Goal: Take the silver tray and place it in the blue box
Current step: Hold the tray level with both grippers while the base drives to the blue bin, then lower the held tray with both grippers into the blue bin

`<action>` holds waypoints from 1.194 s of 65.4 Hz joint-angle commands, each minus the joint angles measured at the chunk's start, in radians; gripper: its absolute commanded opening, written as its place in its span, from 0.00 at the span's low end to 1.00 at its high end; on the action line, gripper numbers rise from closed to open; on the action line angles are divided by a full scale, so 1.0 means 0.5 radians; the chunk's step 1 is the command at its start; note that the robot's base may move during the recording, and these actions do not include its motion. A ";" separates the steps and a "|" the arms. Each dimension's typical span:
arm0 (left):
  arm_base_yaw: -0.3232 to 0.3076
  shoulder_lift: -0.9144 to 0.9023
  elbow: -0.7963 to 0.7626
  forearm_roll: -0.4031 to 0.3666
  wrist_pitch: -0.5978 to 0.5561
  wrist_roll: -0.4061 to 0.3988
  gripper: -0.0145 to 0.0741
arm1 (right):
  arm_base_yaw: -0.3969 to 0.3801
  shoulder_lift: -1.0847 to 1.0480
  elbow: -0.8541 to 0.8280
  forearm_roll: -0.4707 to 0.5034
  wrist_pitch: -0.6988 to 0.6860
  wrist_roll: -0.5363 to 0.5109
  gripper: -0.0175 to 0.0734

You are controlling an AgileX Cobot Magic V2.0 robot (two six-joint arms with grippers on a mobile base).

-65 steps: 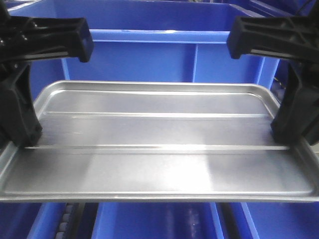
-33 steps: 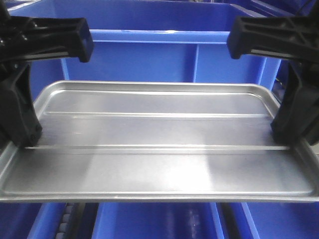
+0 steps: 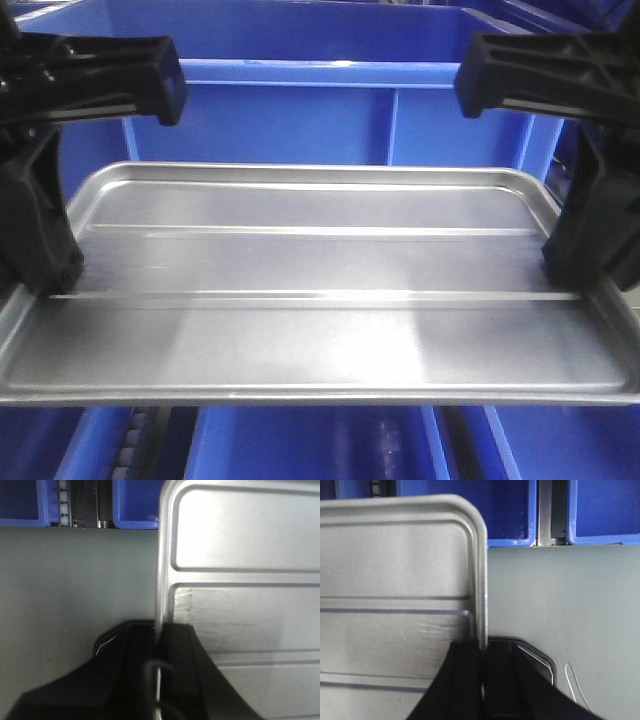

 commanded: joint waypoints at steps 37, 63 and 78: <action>0.175 -0.047 -0.538 -0.080 -0.073 0.481 0.15 | -0.093 -0.037 -0.587 0.228 0.115 -0.704 0.25; 0.729 0.033 -0.919 -0.758 -0.272 1.466 0.15 | -0.546 0.221 -1.167 0.758 0.112 -1.400 0.25; 1.098 0.306 -1.289 -1.274 -0.265 2.018 0.15 | -0.715 0.594 -1.661 1.006 0.082 -1.675 0.25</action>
